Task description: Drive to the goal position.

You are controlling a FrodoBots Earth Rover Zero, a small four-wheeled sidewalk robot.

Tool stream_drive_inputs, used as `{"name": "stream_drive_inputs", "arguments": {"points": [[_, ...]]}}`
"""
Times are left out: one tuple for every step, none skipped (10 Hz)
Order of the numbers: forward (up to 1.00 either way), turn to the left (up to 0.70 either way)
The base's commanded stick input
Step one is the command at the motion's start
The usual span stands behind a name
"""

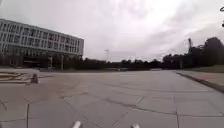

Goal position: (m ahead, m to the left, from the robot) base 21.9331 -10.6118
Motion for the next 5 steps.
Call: {"name": "stream_drive_inputs", "arguments": {"points": [[0.70,-0.18],[0.70,0.00],[0.70,0.00],[0.70,0.00],[0.70,0.00]]}}
